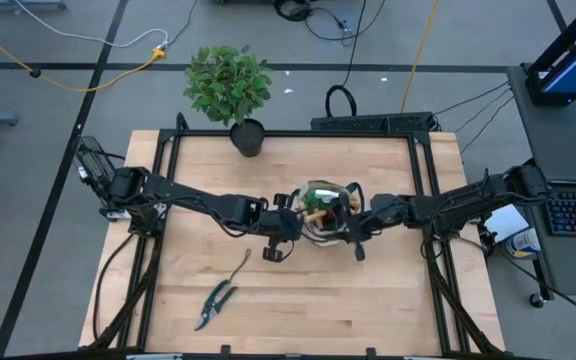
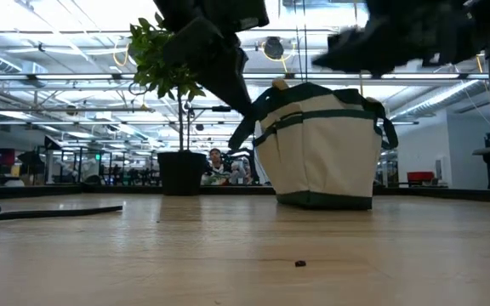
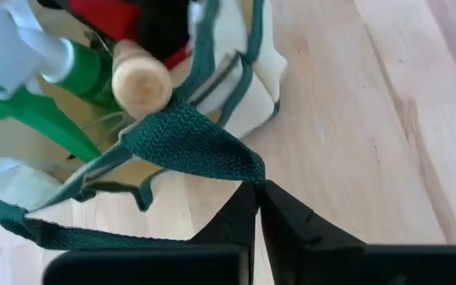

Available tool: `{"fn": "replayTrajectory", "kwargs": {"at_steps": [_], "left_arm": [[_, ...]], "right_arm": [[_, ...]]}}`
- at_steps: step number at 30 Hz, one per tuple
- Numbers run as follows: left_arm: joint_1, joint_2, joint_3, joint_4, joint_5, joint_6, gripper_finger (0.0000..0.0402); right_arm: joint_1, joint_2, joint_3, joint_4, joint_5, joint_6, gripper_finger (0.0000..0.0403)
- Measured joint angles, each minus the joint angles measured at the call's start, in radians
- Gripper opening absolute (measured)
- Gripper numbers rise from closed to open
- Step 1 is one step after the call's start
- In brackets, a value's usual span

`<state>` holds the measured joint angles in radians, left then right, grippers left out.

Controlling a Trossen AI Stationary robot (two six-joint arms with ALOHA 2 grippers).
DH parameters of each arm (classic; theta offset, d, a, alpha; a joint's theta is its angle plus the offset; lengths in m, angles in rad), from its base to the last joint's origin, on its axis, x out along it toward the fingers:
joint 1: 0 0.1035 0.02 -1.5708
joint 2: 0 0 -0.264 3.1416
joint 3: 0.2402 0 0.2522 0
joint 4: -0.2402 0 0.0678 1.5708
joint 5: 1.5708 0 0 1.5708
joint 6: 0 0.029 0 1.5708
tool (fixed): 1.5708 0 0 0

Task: Pick & Place Garden tools in Gardening bag
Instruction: Put the brown hand rake into the light brown gardening bag

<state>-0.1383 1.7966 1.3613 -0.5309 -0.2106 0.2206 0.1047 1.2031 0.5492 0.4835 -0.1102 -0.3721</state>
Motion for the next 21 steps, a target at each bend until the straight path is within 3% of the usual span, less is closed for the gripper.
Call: {"fn": "replayTrajectory", "kwargs": {"at_steps": [7, 12, 21], "left_arm": [[0.0, 0.0, 0.0, 0.013, -0.015, 0.087, 0.001], [-0.002, 0.0, 0.0, 0.058, -0.06, 0.192, 0.0014], [0.017, 0.0, 0.0, 0.124, -0.052, 0.224, 0.0015]], "right_arm": [[-0.018, 0.004, 0.001, 0.187, 0.027, -0.1, 0.0122], [-0.099, 0.059, 0.001, 0.197, 0.05, -0.038, 0.0144], [-0.176, 0.159, 0.001, 0.264, -0.134, 0.074, 0.0155]]}}
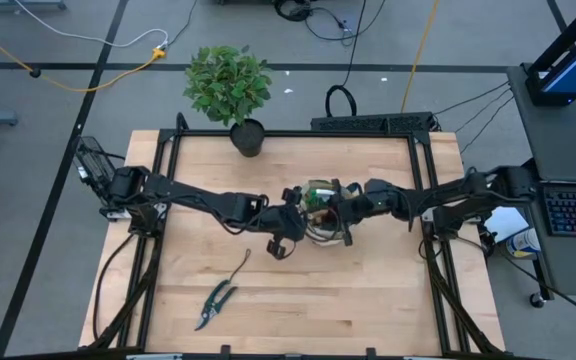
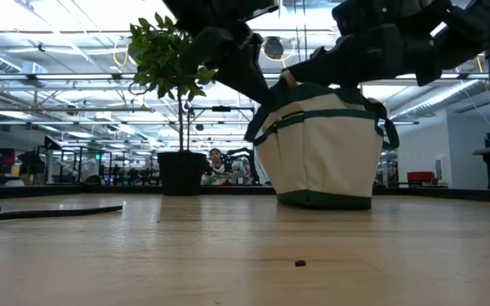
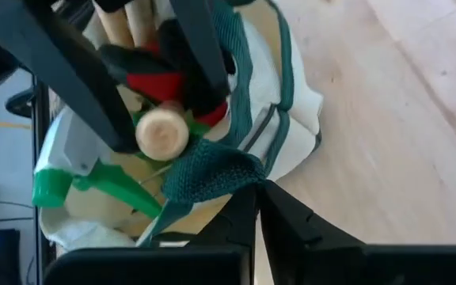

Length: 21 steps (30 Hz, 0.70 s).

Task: Pick & Place Garden tools in Gardening bag
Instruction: Put the brown hand rake into the light brown gardening bag

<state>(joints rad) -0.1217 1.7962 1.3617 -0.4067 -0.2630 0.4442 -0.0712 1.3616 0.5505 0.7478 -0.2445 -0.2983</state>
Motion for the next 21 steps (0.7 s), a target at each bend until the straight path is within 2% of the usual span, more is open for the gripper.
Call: {"fn": "replayTrajectory", "kwargs": {"at_steps": [4, 9, 11, 16, 21], "left_arm": [[0.01, 0.0, 0.0, -0.011, 0.0, -0.003, 0.0006], [0.012, 0.0, 0.0, -0.011, 0.0, -0.004, 0.0017], [0.011, 0.0, 0.0, -0.012, 0.0, -0.005, 0.0011], [0.011, 0.0, 0.0, -0.017, 0.0, -0.007, 0.0013], [0.011, 0.0, 0.0, -0.018, 0.0, -0.007, 0.0008]], "right_arm": [[-0.017, 0.004, 0.05, -0.08, 0.004, 0.035, 0.0155], [-0.028, 0.004, 0.148, -0.363, 0.006, 0.069, 0.0155], [-0.028, 0.004, 0.156, -0.417, 0.006, 0.043, 0.0155], [-0.023, 0.004, 0.156, -0.395, 0.006, -0.029, 0.0141], [-0.027, 0.004, 0.157, -0.36, 0.006, -0.032, 0.0101]]}}
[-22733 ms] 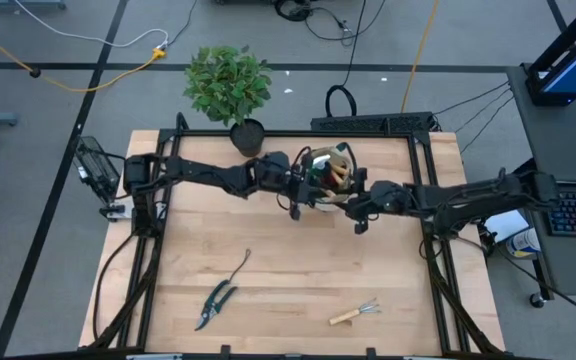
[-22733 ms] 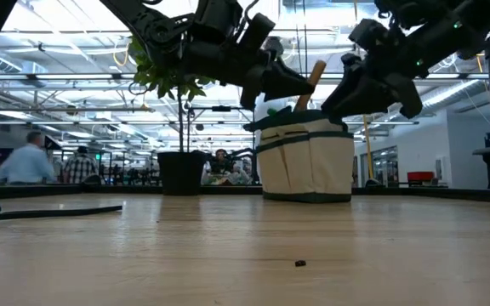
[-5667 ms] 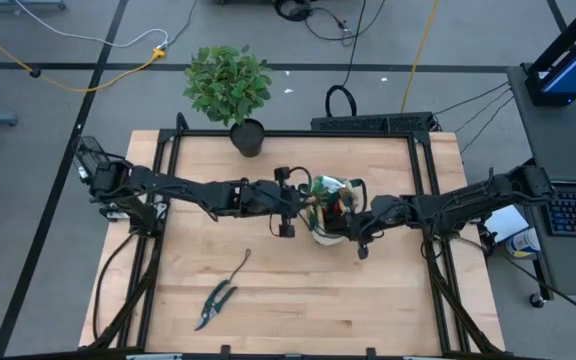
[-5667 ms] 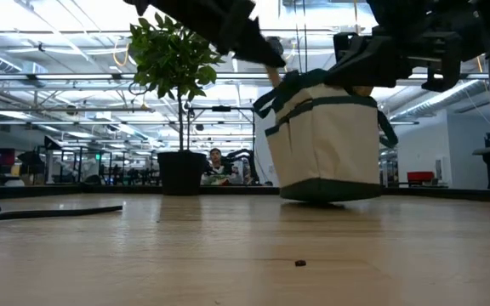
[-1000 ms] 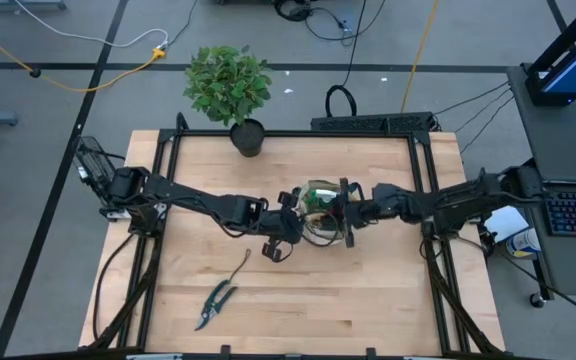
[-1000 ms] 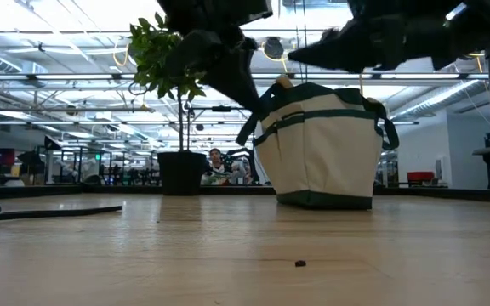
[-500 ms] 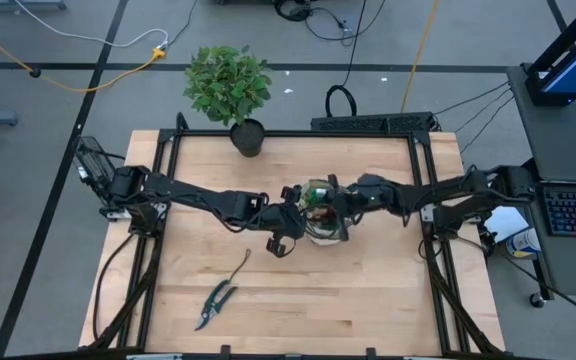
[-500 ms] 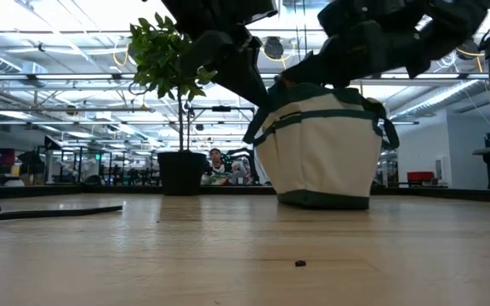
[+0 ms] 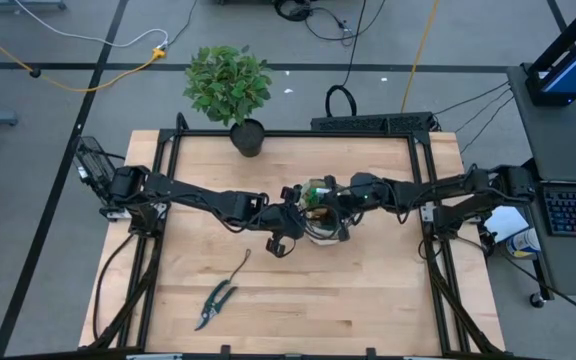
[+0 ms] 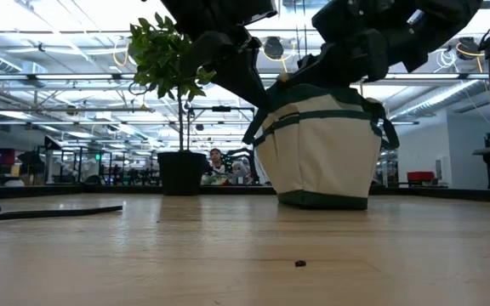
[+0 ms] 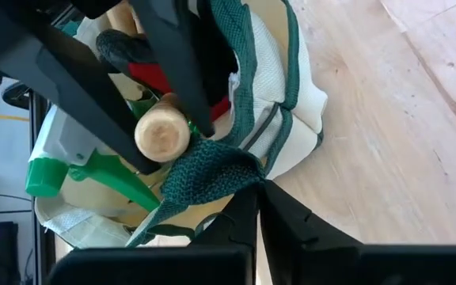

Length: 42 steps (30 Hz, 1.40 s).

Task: Pick & Place Garden tools in Gardening bag
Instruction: Put the brown hand rake into the light brown gardening bag

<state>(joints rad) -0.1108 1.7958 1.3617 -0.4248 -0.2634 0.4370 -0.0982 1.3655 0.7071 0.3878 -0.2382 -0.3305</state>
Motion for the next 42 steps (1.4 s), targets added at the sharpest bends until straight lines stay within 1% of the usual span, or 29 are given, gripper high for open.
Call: {"fn": "replayTrajectory", "kwargs": {"at_steps": [4, 7, 9, 11, 14, 19, 21, 26, 33, 37, 40, 42], "left_arm": [[0.0, 0.0, 0.0, 0.0, -0.018, -0.011, 0.0011], [-0.003, -0.001, 0.0, -0.012, -0.035, -0.013, 0.0015], [-0.01, -0.001, 0.0, -0.015, -0.037, -0.002, 0.001], [-0.019, -0.009, 0.0, -0.025, -0.037, 0.007, 0.0006], [-0.032, -0.014, 0.002, -0.026, -0.052, 0.001, 0.001], [-0.058, -0.039, 0.002, -0.081, -0.113, -0.01, 0.0005], [-0.069, -0.053, 0.0, -0.122, -0.149, -0.036, 0.0007], [-0.084, -0.104, 0.0, -0.163, -0.244, -0.065, 0.0004], [-0.057, -0.147, 0.0, -0.144, -0.268, -0.068, 0.0004], [-0.027, -0.147, 0.0, -0.135, -0.303, -0.056, 0.0005], [-0.001, -0.148, 0.0, -0.133, -0.274, -0.069, 0.0004], [0.012, -0.148, 0.0, -0.135, -0.253, -0.092, 0.0007]], "right_arm": [[0.0, -0.001, 0.0, -0.016, 0.002, -0.013, 0.0057], [0.0, -0.002, 0.001, -0.083, 0.001, -0.037, 0.0056], [0.0, -0.002, 0.001, -0.118, 0.002, -0.038, 0.0056], [0.0, -0.002, 0.002, -0.137, 0.001, -0.038, 0.0056], [0.0, -0.002, 0.002, -0.146, 0.006, -0.038, 0.0056], [0.0, -0.002, 0.002, -0.195, 0.162, -0.025, 0.0061], [0.0, -0.002, 0.002, -0.226, 0.181, -0.035, 0.0066], [0.002, -0.001, 0.002, -0.257, 0.178, -0.056, 0.0058], [0.001, 0.0, 0.001, -0.241, 0.07, -0.101, 0.006], [0.001, 0.0, 0.0, -0.247, 0.023, -0.094, 0.0081], [0.001, 0.0, -0.002, -0.227, 0.013, -0.093, 0.01], [0.001, 0.002, -0.002, -0.201, 0.039, -0.092, 0.0114]]}}
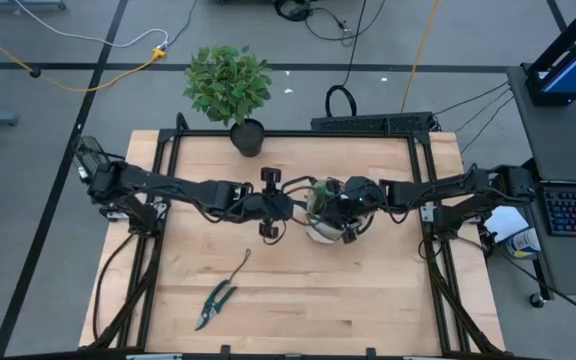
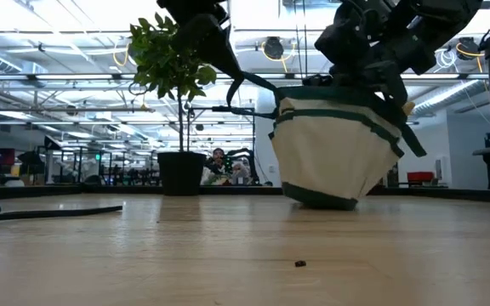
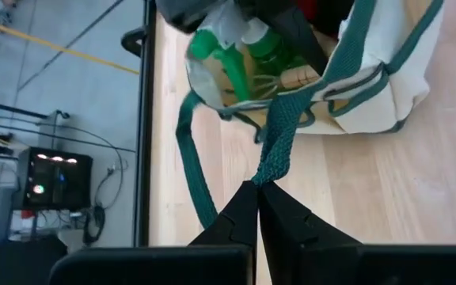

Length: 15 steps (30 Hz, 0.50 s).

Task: Pick & Place Garden tools in Gardening bag
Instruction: Put the brown hand rake into the light brown gardening bag

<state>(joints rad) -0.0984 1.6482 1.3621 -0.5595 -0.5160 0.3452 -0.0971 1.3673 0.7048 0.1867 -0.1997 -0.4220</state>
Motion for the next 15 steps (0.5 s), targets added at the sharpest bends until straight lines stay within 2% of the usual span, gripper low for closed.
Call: {"fn": "replayTrajectory", "kwargs": {"at_steps": [6, 10, 15], "left_arm": [[0.013, 0.0, 0.0, -0.077, 0.017, -0.012, 0.0006], [0.02, 0.0, 0.0, -0.14, 0.031, -0.103, 0.002], [0.02, 0.0, 0.0, -0.145, 0.13, -0.139, 0.0024]], "right_arm": [[0.001, -0.001, 0.0, 0.03, 0.091, -0.022, 0.0149], [0.001, -0.008, 0.0, 0.035, 0.096, -0.042, 0.0156], [0.0, -0.026, 0.0, 0.04, 0.096, -0.051, 0.0152]]}}
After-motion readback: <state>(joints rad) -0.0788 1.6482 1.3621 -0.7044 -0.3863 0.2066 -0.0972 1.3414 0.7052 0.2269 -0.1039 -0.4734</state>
